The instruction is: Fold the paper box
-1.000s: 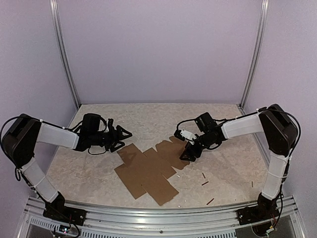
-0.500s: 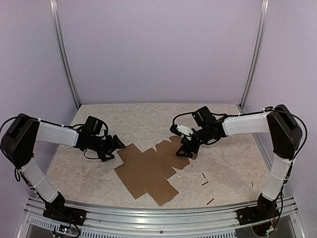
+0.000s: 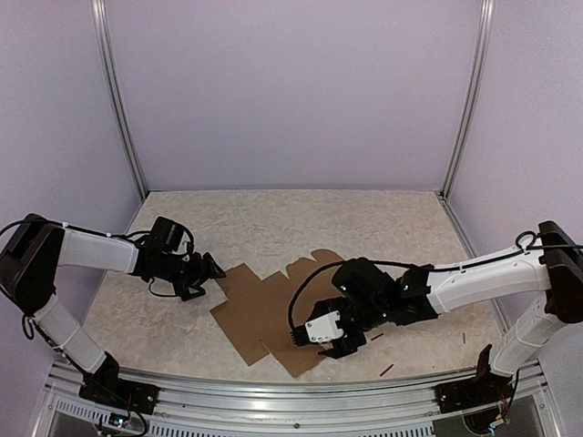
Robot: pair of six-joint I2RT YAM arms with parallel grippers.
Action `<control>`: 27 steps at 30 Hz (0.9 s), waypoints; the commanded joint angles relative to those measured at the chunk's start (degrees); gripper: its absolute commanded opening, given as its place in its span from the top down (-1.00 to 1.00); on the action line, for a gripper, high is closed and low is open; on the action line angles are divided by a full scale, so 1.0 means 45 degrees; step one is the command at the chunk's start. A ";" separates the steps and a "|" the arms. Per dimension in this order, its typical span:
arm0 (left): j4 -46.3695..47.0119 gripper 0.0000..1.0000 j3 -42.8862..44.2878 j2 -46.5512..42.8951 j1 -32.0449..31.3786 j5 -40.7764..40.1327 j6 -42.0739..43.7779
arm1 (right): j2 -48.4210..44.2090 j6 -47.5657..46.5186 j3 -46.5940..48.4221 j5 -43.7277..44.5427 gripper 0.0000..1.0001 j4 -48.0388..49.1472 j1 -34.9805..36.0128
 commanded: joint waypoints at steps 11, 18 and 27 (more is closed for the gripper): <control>0.0055 -0.61 -0.0140 0.0139 0.0171 -0.0273 0.0065 | 0.1265 -0.2422 -0.2169 0.6348 -0.25 0.4524 0.3555; -0.0044 -0.61 0.0154 0.0164 0.0239 -0.0168 0.0184 | 0.1794 -0.3475 -0.3197 0.7216 -0.17 0.5657 0.4369; 0.0300 -0.60 0.0165 0.0541 0.0289 0.0140 0.0234 | 0.3573 -0.4311 -0.3067 0.9378 0.42 0.8654 0.4423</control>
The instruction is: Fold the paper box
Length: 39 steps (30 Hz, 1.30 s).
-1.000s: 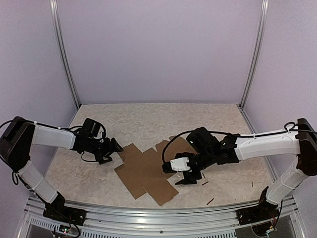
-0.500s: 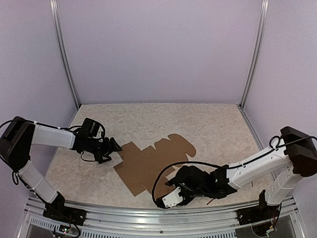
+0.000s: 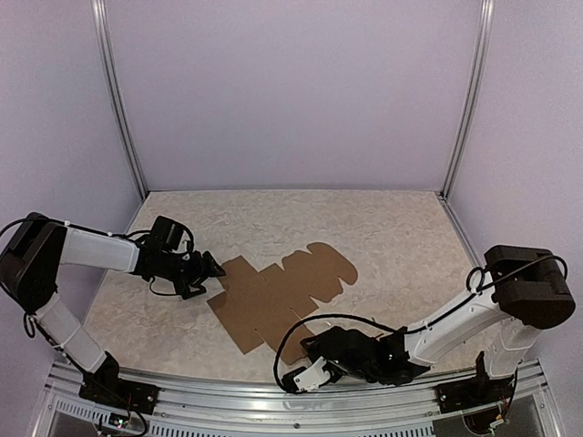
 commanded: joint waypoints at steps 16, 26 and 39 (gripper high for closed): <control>0.2905 -0.64 -0.0768 0.0758 0.0564 0.1180 -0.1598 | 0.0581 -0.0599 0.0514 0.3133 1.00 0.3237 0.0116; 0.3129 -0.64 -0.1233 0.1129 0.0718 0.1727 -0.2204 | 0.0410 -0.0403 0.0562 0.3573 1.00 0.3803 0.0118; 0.2153 -0.61 -0.1880 -0.1172 0.0485 0.0773 -0.2493 | 0.0394 -0.0184 0.0748 0.3631 1.00 0.3691 0.0116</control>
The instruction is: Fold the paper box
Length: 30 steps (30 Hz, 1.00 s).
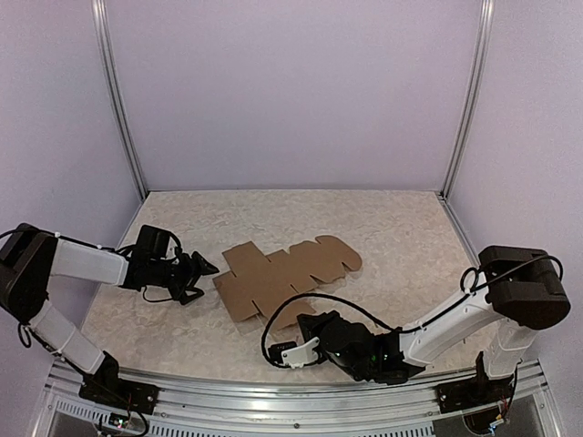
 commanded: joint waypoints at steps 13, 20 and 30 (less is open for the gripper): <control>0.3765 -0.17 0.0085 0.2024 -0.0800 0.1465 -0.2026 | -0.0030 0.0902 0.0759 -0.0054 1.00 -0.0836 0.0106; 0.4725 0.49 0.0261 0.2386 -0.0808 0.1376 -0.1677 | 0.0188 0.1648 0.1038 -0.0752 1.00 -0.2545 0.0188; 0.4947 0.98 0.0730 0.2311 -0.0533 0.1718 0.0744 | -0.1380 0.4892 0.3984 -0.6686 0.02 -1.0644 -0.0923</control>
